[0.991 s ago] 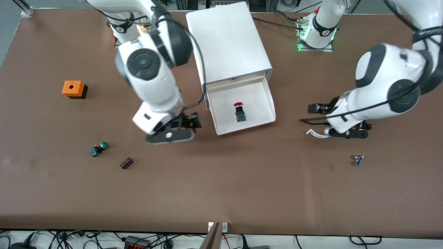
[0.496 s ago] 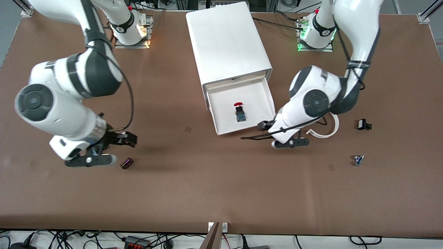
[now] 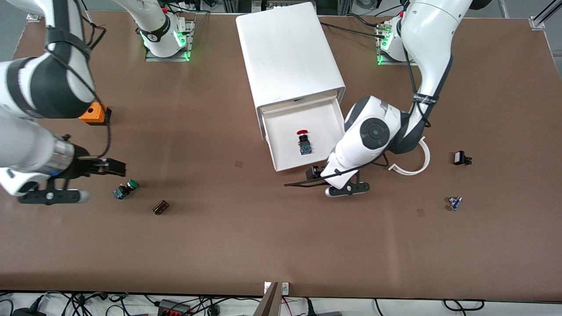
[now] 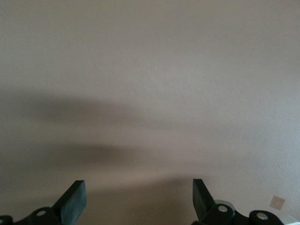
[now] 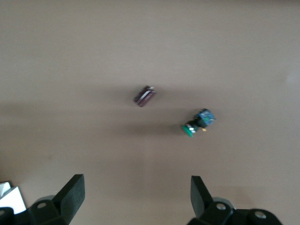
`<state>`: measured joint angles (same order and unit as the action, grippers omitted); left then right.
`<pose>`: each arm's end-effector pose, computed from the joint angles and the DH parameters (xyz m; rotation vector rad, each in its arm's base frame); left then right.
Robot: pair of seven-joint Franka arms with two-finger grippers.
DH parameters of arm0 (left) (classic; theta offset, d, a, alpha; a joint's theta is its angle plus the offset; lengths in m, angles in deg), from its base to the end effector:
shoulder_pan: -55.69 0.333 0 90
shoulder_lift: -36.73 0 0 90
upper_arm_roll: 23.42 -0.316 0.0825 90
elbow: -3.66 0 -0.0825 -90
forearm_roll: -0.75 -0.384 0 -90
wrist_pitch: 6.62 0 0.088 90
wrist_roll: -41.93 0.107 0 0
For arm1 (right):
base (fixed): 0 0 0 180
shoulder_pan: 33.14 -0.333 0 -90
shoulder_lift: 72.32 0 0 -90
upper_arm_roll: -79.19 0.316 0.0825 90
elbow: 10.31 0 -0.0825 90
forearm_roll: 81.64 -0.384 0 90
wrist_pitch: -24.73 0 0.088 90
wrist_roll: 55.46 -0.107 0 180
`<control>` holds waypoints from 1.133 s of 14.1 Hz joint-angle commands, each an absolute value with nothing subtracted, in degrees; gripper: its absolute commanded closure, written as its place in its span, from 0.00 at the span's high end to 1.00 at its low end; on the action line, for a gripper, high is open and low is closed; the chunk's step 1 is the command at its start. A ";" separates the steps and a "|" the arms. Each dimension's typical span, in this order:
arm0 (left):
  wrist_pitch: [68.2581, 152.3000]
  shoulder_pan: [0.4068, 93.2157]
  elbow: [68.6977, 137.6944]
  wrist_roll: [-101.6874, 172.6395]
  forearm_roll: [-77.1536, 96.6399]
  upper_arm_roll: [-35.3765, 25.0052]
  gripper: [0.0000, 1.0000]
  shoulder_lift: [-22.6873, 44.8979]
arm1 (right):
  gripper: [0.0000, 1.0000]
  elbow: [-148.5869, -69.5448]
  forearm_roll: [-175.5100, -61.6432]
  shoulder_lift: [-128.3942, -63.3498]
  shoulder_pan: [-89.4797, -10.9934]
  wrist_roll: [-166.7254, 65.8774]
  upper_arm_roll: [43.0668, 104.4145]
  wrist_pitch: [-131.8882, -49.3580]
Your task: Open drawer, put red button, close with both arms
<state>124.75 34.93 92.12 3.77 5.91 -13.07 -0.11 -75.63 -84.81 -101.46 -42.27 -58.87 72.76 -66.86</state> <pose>0.6224 -0.3536 0.2909 2.9137 0.3226 -0.0099 0.6950 0.0582 0.5114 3.1386 -0.0038 -0.0742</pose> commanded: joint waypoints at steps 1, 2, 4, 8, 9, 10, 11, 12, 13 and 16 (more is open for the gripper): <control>122.07 32.58 93.21 -0.69 6.20 -13.49 1.00 0.25 | 1.00 -80.52 -85.34 -95.81 -38.16 -57.21 74.00 -66.76; 117.79 31.70 93.13 -1.31 6.20 -13.49 1.00 0.51 | 1.00 -82.79 -85.33 -93.87 -36.67 -57.13 74.61 -66.85; 110.22 31.17 93.04 -1.75 6.20 -13.40 1.00 1.13 | 1.00 -84.92 -84.81 -91.31 -33.24 -54.07 76.37 -66.85; 104.57 30.82 93.31 -2.11 6.99 -10.59 1.00 1.04 | 1.00 -88.35 -84.37 -87.88 -31.21 -50.62 76.38 -66.85; 103.34 30.03 93.31 -2.11 6.99 -10.24 1.00 0.96 | 1.00 -89.57 -84.02 -86.83 -31.38 -50.80 76.29 -66.85; 102.46 29.76 93.31 -2.19 6.99 -9.89 1.00 0.96 | 1.00 -89.93 -83.67 -86.39 -31.38 -50.80 76.38 -66.50; 101.15 29.67 93.31 -2.46 6.99 -9.71 1.00 0.96 | 1.00 -90.98 -83.49 -85.69 -31.47 -50.54 76.38 -66.76; 99.57 29.84 93.22 -2.46 6.99 -8.58 1.00 1.04 | 1.00 -93.08 -83.49 -84.37 -31.47 -50.53 76.38 -67.28; 98.77 30.11 93.22 -2.54 6.99 -7.70 1.00 1.04 | 1.00 -95.71 -83.49 -82.71 -31.56 -50.62 76.38 -67.98; 97.44 29.85 93.22 -3.34 6.99 -7.08 1.00 1.04 | 1.00 -105.12 -82.96 -76.82 -31.64 -50.62 76.47 -72.99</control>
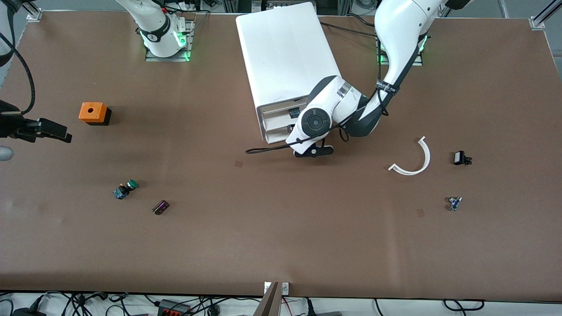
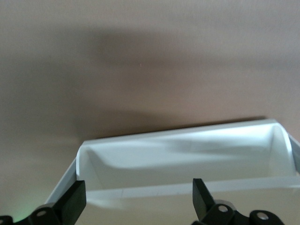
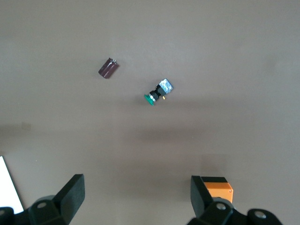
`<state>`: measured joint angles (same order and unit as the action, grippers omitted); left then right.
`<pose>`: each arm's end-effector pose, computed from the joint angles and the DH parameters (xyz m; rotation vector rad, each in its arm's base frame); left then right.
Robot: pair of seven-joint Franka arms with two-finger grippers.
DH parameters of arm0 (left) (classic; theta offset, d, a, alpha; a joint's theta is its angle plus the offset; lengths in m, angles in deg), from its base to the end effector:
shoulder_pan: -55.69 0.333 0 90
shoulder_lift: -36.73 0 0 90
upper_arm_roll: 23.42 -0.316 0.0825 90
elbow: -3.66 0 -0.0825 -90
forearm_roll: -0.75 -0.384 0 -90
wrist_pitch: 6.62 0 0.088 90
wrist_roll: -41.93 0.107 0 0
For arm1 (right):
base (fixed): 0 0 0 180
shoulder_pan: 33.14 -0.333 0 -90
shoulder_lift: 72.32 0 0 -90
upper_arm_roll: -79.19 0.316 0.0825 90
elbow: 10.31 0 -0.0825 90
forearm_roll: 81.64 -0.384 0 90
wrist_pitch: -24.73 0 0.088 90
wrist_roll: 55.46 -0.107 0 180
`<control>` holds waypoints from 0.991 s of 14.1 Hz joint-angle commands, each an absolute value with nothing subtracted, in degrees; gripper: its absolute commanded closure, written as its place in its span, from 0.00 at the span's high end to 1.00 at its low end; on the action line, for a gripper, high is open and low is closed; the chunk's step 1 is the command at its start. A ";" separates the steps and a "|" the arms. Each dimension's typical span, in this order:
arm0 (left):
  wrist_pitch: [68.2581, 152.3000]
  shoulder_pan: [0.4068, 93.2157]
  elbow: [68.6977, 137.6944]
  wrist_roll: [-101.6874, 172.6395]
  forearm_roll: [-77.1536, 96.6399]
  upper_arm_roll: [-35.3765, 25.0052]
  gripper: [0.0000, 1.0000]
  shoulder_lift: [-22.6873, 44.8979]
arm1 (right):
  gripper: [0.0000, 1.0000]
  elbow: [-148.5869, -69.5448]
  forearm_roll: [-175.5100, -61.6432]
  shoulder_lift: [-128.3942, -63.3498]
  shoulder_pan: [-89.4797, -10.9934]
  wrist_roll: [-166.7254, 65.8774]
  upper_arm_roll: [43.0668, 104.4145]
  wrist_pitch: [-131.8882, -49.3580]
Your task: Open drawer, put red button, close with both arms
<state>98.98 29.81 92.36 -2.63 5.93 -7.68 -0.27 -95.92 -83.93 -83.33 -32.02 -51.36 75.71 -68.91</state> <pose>0.5070 -0.4285 0.2624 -3.0316 -0.1761 0.6363 0.6131 -0.0420 0.5539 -3.1086 0.0178 0.0767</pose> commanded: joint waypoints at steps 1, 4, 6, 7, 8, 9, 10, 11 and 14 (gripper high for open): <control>97.44 29.76 93.22 -3.42 6.99 -6.90 1.00 1.04 | 1.00 -107.58 -82.44 -75.32 -31.64 -50.53 76.55 -74.65; 96.66 29.58 93.22 -3.42 6.99 -6.90 1.00 0.96 | 1.00 -109.27 -81.20 -74.17 -32.17 -50.89 76.55 -75.55; 96.48 29.23 93.31 -3.42 6.99 -6.81 1.00 0.96 | 1.00 -110.23 -81.29 -73.38 -32.17 -51.59 76.55 -75.11; 96.21 29.23 93.31 -3.42 6.99 -6.20 1.00 0.96 | 1.00 -111.46 -81.29 -72.42 -32.17 -51.59 76.64 -75.28; 95.60 29.23 93.22 -3.42 6.99 -6.11 1.00 0.96 | 1.00 -112.17 -81.29 -71.62 -32.17 -51.59 76.55 -75.20; 95.42 29.23 93.22 -3.34 6.99 -6.11 1.00 0.96 | 1.00 -112.61 -81.29 -71.36 -32.17 -51.59 76.55 -75.28; 95.42 29.40 92.96 -3.34 6.99 -6.11 1.00 0.96 | 1.00 -112.70 -81.38 -71.27 -32.17 -51.59 76.55 -75.37; 95.51 29.41 92.43 -2.81 6.73 -6.20 1.00 0.69 | 1.00 -112.70 -81.38 -71.18 -32.17 -51.59 76.55 -75.46; 95.34 31.76 89.72 -1.67 0.08 -7.08 1.00 1.13 | 1.00 -113.75 -81.29 -70.04 -32.26 -52.73 76.55 -75.46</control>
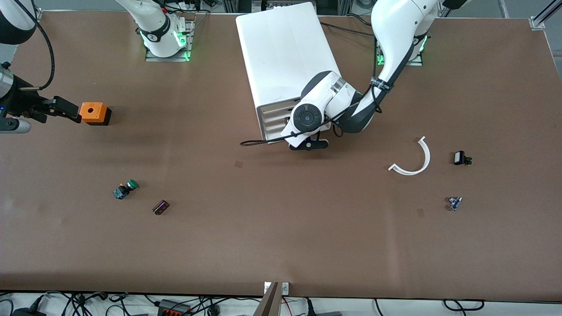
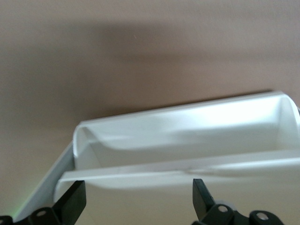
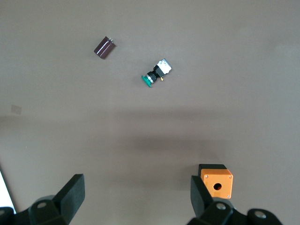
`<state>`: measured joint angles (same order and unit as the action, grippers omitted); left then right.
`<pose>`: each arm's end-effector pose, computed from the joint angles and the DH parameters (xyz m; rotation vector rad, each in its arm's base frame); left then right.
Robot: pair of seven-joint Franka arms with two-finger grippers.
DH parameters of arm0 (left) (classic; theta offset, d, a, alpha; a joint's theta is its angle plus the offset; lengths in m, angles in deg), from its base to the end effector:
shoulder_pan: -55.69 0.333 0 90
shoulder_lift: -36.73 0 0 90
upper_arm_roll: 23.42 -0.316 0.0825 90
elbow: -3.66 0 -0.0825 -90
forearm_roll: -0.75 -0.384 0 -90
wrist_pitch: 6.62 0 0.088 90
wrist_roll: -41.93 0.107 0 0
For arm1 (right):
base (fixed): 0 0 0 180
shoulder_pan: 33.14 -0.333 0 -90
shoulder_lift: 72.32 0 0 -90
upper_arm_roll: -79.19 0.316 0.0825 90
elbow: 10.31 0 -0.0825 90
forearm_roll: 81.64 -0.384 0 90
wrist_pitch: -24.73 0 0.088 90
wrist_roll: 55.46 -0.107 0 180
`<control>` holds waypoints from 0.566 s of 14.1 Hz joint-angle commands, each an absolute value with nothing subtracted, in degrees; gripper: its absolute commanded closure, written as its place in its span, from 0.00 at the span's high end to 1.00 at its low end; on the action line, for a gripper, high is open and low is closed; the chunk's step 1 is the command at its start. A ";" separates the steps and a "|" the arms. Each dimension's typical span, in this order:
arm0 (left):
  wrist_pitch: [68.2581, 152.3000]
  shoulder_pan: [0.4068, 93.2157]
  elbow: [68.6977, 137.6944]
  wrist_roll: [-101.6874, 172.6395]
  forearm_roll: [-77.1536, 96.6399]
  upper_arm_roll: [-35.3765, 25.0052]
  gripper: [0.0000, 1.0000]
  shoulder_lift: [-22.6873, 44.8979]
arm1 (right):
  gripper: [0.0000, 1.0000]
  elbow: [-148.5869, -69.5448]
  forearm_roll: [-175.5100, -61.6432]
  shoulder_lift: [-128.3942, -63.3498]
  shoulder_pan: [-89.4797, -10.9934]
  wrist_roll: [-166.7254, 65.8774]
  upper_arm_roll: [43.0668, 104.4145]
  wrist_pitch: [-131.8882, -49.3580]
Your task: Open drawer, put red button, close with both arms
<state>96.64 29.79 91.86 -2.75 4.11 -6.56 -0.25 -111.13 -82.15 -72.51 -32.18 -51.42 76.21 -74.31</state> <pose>0.4990 -0.4334 0.2658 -2.9971 -0.1229 0.6424 0.5592 -0.0377 0.5464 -3.1302 -0.0003 0.0527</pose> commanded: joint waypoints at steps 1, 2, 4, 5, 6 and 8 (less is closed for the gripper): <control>94.46 33.61 87.62 -1.93 -2.47 -6.81 1.00 2.00 | 1.00 -114.28 -81.20 -69.77 -32.26 -52.64 76.55 -75.55; 93.67 34.93 86.12 -1.67 -3.46 -6.99 1.00 2.88 | 1.00 -114.37 -81.12 -69.68 -32.26 -52.47 76.55 -75.72; 93.05 39.58 84.00 2.09 -4.08 -6.90 1.00 5.33 | 1.00 -114.20 -80.24 -69.68 -32.17 -51.68 76.55 -75.55; 93.05 42.39 83.64 5.94 -4.08 -6.90 1.00 6.92 | 1.00 -114.11 -79.80 -69.77 -32.17 -51.68 76.55 -75.55; 92.35 44.85 83.64 7.63 -4.08 -6.73 1.00 8.32 | 1.00 -113.85 -79.71 -70.21 -32.52 -51.76 76.55 -75.55; 88.93 48.98 83.29 11.31 -5.56 -6.90 1.00 11.05 | 1.00 -113.75 -79.71 -70.30 -32.79 -51.76 76.47 -75.55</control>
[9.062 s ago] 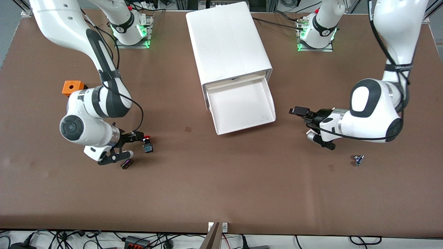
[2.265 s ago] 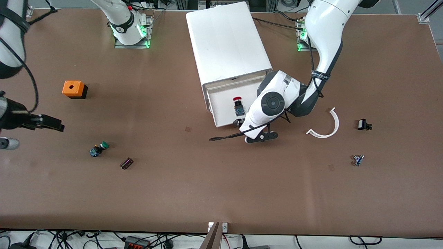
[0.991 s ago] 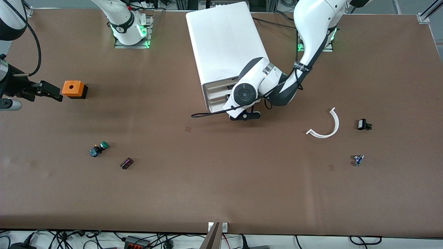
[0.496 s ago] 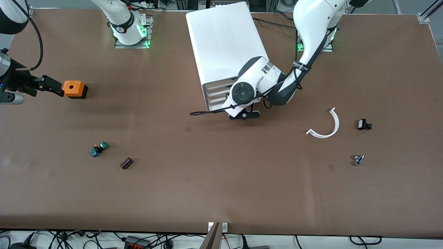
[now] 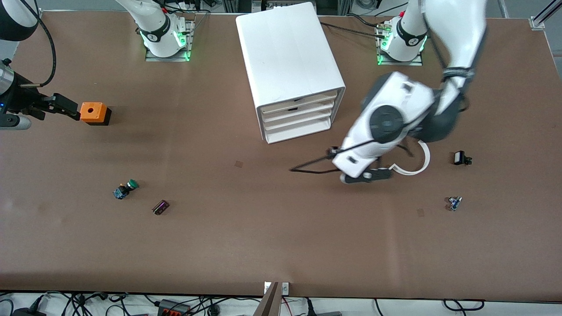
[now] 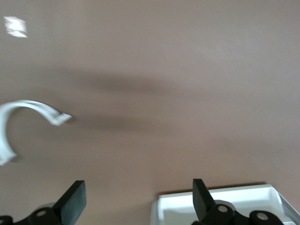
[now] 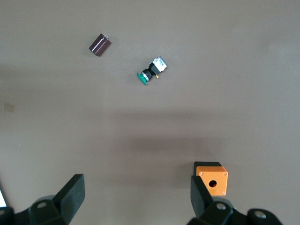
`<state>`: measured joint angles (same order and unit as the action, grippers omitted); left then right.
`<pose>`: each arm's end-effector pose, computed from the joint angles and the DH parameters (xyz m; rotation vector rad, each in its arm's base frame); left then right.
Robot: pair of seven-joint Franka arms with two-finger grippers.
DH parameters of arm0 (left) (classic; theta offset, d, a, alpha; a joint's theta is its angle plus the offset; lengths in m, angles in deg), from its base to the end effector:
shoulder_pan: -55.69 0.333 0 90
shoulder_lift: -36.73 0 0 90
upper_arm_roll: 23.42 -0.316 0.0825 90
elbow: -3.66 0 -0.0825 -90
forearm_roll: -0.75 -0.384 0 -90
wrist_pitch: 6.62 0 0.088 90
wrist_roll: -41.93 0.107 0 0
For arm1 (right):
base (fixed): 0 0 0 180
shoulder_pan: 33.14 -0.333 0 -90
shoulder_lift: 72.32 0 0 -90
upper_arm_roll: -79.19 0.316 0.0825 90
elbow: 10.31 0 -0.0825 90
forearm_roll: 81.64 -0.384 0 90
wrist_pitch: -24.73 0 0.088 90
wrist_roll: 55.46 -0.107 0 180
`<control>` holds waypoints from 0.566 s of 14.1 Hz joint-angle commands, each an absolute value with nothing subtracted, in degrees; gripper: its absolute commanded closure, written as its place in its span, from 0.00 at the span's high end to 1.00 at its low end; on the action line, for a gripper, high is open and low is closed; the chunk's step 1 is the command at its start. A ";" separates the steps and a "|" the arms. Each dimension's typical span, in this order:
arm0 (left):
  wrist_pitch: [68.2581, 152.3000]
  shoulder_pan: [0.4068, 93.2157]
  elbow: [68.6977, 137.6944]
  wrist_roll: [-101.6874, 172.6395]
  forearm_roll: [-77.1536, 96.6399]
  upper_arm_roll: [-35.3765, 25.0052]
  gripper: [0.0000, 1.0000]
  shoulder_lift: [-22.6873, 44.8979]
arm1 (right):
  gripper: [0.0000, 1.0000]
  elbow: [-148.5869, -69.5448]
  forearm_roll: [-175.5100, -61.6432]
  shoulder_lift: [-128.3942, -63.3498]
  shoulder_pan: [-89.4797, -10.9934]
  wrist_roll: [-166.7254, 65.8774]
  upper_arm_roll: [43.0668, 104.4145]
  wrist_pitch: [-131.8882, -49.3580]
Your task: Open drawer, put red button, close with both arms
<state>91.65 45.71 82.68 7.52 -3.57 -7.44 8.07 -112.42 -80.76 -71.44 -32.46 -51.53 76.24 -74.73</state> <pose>0.6312 -0.2613 0.4225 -3.1024 -0.2395 0.2436 0.5538 -0.0367 0.5467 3.1289 0.0125 -0.0497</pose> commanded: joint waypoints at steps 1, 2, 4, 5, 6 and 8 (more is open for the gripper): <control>88.13 52.14 81.46 15.78 -5.84 -6.38 1.00 12.72 | 1.00 -113.67 -79.71 -70.12 -32.70 -51.76 76.29 -75.55; 85.95 53.47 80.05 19.22 -5.14 -6.37 1.00 13.78 | 1.00 -113.67 -79.71 -70.12 -32.79 -51.76 76.29 -75.64; 78.58 55.85 77.77 23.27 -4.44 -6.90 1.00 15.27 | 1.00 -113.58 -79.71 -70.12 -32.87 -51.85 76.46 -75.73; 76.89 56.73 77.14 27.04 -3.30 -7.07 1.00 17.37 | 1.00 -113.58 -79.71 -70.04 -32.87 -52.03 76.47 -75.73; 76.35 58.74 78.62 30.47 -2.07 -7.16 1.00 20.09 | 1.00 -113.58 -79.71 -69.77 -32.87 -51.77 76.47 -75.64; 77.40 61.22 85.71 38.38 0.65 -8.30 1.00 26.42 | 1.00 -112.88 -79.71 -69.86 -32.87 -51.76 76.47 -75.55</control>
<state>76.72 58.92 78.35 31.23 -2.03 -7.57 19.59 -112.43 -80.69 -71.17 -32.66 -51.53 76.26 -75.22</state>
